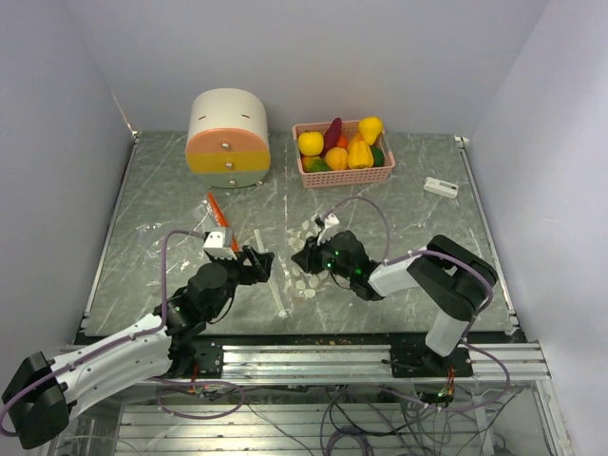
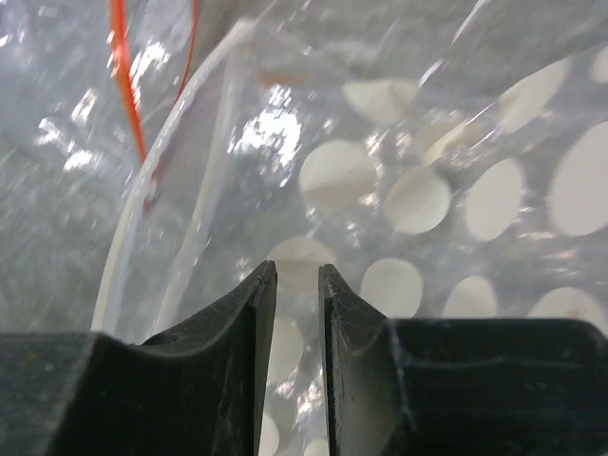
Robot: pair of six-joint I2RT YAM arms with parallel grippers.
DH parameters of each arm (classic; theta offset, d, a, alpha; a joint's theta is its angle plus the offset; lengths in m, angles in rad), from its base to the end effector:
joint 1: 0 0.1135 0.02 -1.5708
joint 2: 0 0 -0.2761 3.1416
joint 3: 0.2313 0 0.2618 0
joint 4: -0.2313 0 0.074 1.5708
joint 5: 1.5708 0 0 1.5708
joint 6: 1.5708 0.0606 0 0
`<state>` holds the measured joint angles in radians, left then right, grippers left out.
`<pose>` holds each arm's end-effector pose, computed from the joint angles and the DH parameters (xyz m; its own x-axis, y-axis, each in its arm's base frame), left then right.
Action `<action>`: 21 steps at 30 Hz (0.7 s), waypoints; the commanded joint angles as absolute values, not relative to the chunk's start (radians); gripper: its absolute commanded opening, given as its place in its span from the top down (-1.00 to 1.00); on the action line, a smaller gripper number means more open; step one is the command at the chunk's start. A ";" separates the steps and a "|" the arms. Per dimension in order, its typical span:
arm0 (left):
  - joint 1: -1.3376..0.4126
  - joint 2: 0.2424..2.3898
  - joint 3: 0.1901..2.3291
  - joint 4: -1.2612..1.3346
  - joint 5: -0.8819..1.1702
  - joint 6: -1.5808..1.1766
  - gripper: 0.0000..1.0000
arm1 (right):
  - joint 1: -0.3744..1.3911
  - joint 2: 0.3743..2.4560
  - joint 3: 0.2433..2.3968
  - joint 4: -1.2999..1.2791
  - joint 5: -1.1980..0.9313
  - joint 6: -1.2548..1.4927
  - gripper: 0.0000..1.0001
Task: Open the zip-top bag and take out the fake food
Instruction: Adjust the zipper food storage bag at the center of the board.
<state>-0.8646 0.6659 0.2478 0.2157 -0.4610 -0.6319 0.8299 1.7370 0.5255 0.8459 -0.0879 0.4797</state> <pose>0.1411 -0.1239 0.2097 -0.3407 -0.4157 -0.8433 0.2446 0.8268 -0.5065 0.2235 0.2522 0.1203 -0.5788 0.0484 -0.8140 -0.5898 0.6645 0.4589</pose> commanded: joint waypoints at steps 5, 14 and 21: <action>-0.855 0.685 0.270 0.186 -0.456 -0.615 -0.83 | 0.731 1.790 0.640 0.788 -0.006 0.382 0.33; -0.855 0.699 0.321 0.094 -0.533 -0.600 -0.88 | 0.727 1.667 0.655 0.655 0.099 0.331 -0.21; -0.857 0.604 0.331 0.006 -0.613 -0.610 -0.84 | 0.727 1.475 0.602 0.609 0.261 0.357 -0.36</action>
<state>-0.8635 0.6735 0.2966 0.0826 -0.5247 -0.6167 0.7277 1.6062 0.6334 0.6437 0.1146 0.3595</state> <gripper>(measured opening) 0.930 0.674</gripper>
